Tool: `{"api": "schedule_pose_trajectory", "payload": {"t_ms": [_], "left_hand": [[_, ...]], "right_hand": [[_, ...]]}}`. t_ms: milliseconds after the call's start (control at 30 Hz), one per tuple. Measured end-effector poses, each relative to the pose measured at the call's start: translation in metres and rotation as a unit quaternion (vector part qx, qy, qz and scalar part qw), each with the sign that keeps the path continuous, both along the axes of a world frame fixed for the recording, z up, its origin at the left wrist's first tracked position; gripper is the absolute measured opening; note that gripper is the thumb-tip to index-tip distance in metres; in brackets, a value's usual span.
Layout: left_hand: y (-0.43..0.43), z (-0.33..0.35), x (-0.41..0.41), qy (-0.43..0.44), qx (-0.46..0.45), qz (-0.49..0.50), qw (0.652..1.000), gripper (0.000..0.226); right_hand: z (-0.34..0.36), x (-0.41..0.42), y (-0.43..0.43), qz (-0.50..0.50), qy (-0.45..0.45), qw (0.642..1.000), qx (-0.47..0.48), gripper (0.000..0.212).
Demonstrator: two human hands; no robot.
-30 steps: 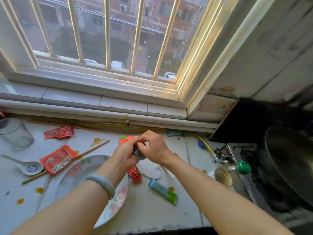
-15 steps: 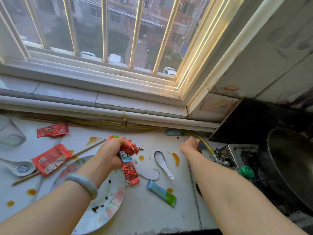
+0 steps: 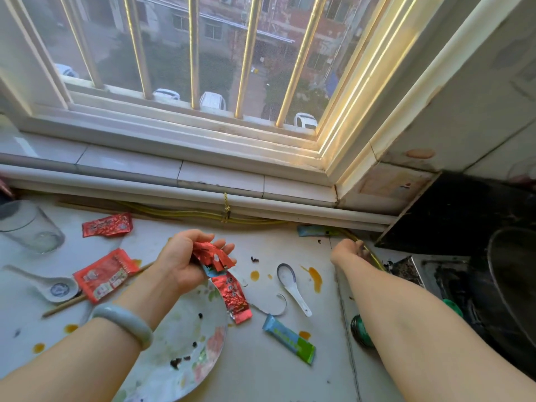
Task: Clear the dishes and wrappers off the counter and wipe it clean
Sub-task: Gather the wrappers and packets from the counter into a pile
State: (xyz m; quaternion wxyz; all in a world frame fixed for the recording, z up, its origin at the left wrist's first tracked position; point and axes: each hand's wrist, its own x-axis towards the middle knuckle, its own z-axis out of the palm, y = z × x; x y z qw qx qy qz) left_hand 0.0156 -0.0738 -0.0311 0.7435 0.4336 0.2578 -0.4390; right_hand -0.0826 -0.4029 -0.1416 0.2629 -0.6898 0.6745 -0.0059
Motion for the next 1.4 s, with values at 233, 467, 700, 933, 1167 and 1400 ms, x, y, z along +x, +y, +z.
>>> {"api": "schedule_pose_trajectory", "payload": {"t_ms": [233,467,700,933,1167,1400], "left_hand": [[0.003,-0.005,0.003,0.008,-0.01,0.008,1.0,0.01],[0.015,-0.013,0.011,0.015,0.004,0.013,1.0,0.01],[0.036,-0.014,0.018,0.015,0.012,0.022,1.0,0.007],[0.071,0.0,0.017,0.004,0.036,0.058,0.998,0.008],[0.133,-0.009,0.024,-0.088,0.211,0.03,0.973,0.015],[0.167,-0.025,0.058,-0.284,0.477,-0.107,0.825,0.013]], "right_hand": [[0.013,-0.008,0.012,0.104,0.063,0.989,-0.081,0.043],[0.028,-0.001,0.027,0.362,0.138,0.905,-0.174,0.021],[0.026,0.002,0.034,0.418,0.228,0.867,-0.148,0.048],[0.018,0.021,0.033,0.434,0.278,0.845,-0.143,0.041],[0.022,0.026,0.04,0.444,0.263,0.843,-0.153,0.03],[0.053,0.03,0.07,0.512,0.231,0.804,-0.193,0.016]]}}
